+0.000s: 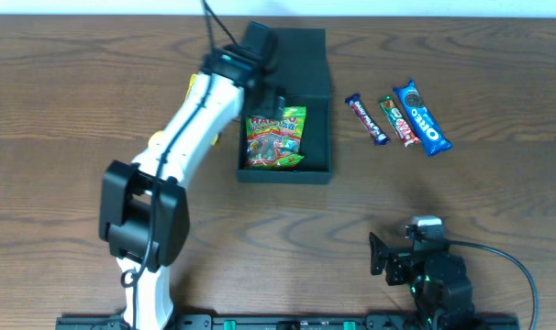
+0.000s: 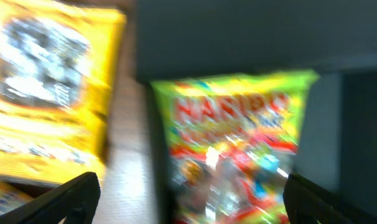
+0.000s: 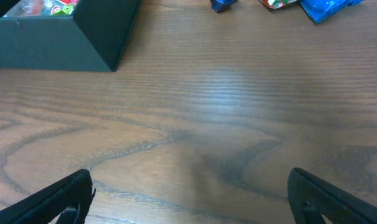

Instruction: Pack container

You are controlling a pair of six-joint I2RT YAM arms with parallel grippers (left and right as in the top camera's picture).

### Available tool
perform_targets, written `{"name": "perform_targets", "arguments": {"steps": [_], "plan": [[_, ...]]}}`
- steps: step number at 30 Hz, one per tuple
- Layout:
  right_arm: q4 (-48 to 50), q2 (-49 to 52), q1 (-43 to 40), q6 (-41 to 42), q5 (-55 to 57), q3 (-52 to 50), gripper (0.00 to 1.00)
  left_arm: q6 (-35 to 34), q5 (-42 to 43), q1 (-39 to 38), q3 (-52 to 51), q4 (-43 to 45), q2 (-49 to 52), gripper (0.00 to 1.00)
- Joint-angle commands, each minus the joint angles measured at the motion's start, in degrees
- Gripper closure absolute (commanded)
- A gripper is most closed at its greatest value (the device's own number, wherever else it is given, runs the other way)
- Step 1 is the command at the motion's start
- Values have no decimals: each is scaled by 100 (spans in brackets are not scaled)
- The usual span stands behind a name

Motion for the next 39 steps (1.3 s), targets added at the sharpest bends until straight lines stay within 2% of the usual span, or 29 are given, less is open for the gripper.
{"name": "perform_targets", "arguments": {"steps": [1, 8, 11, 16, 18, 21, 25, 27, 30, 33, 36, 39], "plan": [[-11, -31, -50, -57, -4, -22, 1, 688, -26, 516, 33, 170, -164, 5], [-11, -31, -50, -57, -4, -22, 1, 953, 199, 1624, 33, 505, -160, 5], [44, -31, -50, -57, 28, -22, 1, 1663, 850, 1912, 33, 651, -116, 5], [544, -31, -50, 107, -92, -22, 1, 2503, 927, 1906, 20, 675, 107, 5], [942, -31, -50, 890, -345, -22, 1, 2754, 876, 1882, 20, 678, 323, 5], [1062, -31, -50, 2632, -1143, -24, 1, 2870, 883, 1884, 20, 678, 671, 5], [1624, -31, -52, 4577, -1263, -24, 1, 2852, 933, 1888, 20, 636, 949, 5], [2026, -31, -52, 4942, -1272, -24, 1, 2859, 929, 1884, 20, 697, 1045, 5], [2717, -31, -57, 4701, -1226, -24, 1, 2865, 929, 1884, 20, 772, 1263, 0], [3077, -31, -57, 4468, -1189, -24, 3, 2848, 1067, 1882, 20, 686, 1486, 14], [3088, -31, -61, 4468, -1045, -22, 18, 2820, 1095, 1882, 20, 623, 1611, 30], [3016, -31, -92, 4463, -780, -13, 19, 2820, 1073, 1884, 20, 610, 1637, 44]]}}
